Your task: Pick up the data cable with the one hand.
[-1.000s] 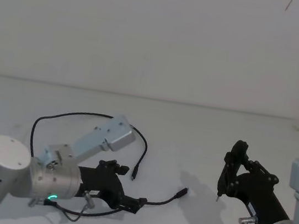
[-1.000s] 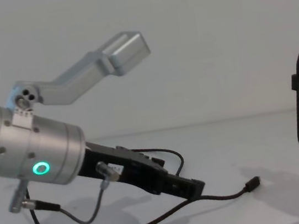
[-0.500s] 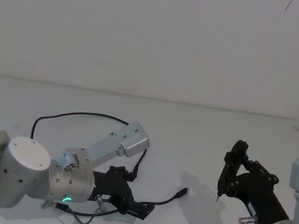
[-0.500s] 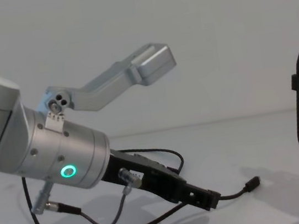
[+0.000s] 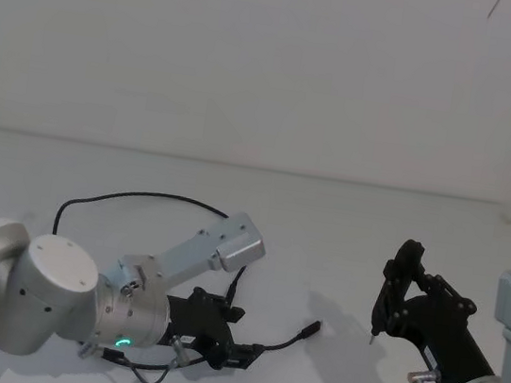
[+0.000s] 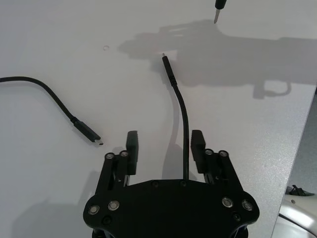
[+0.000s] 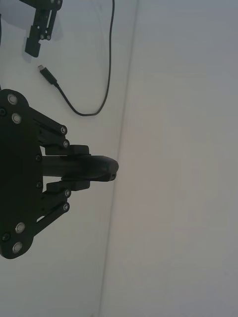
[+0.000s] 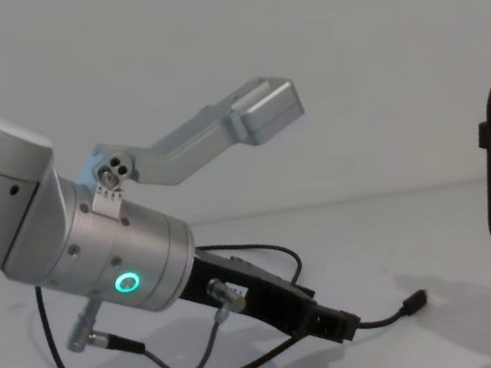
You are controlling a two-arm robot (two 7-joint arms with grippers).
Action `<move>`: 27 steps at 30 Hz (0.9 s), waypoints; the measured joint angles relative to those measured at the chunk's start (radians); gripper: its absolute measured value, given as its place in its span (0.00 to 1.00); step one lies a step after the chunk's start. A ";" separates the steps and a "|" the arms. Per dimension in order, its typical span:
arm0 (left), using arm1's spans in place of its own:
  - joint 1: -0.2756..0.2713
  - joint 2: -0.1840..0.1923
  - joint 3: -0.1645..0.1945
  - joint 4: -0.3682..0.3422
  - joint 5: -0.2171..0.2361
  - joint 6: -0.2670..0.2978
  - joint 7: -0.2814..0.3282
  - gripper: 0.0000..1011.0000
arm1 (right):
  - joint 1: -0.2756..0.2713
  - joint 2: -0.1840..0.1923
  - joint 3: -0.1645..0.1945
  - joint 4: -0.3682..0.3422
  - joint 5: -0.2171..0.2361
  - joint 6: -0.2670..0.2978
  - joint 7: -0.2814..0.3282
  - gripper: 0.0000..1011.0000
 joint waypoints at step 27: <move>-0.006 -0.007 0.007 0.007 0.005 0.006 -0.001 0.04 | 0.000 0.000 0.000 0.000 0.000 0.000 0.000 0.28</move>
